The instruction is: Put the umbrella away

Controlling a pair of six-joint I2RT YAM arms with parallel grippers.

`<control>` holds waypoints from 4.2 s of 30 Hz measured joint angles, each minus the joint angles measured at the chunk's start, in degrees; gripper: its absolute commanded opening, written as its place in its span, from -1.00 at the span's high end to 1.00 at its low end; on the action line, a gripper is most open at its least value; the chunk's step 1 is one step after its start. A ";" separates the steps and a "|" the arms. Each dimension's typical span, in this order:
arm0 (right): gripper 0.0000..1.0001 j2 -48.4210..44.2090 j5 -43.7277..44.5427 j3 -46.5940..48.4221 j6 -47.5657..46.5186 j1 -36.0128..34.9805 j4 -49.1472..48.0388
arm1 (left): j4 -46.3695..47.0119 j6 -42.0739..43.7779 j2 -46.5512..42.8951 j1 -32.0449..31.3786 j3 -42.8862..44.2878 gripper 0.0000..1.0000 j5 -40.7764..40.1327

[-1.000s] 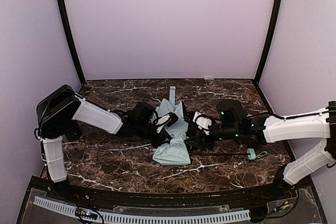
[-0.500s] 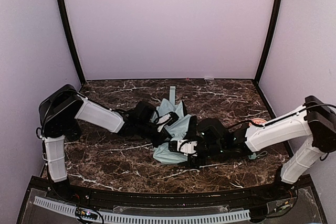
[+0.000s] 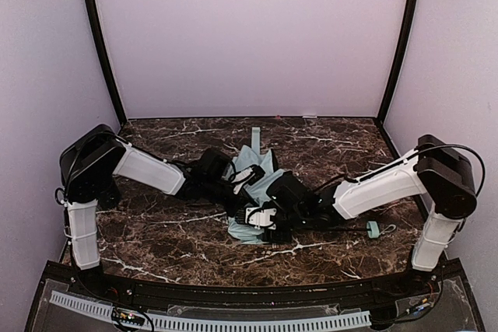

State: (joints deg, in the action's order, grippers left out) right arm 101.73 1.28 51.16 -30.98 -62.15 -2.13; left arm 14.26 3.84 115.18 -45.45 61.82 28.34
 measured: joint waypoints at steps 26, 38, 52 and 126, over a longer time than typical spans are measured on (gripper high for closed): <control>0.43 6.93 -31.23 11.08 17.51 8.37 14.27 | 24.09 6.38 -44.00 -6.64 -36.02 -0.12 -15.96; 0.45 11.32 -45.99 15.72 17.94 9.66 21.94 | 8.13 35.78 -34.25 -20.52 -30.58 -0.63 -19.43; 0.19 12.85 -51.39 17.97 17.73 10.01 27.41 | 5.20 41.38 -21.22 -22.34 -25.00 -0.07 -30.91; 0.55 -6.62 -0.50 -9.60 6.82 -4.55 -3.91 | -17.14 13.29 -17.31 -5.05 -11.39 -0.61 2.16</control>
State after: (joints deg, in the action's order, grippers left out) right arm 95.11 0.78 41.56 -24.16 -66.70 -6.04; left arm -2.87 17.12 97.86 -50.50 50.43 30.50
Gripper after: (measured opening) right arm 0.248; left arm 0.796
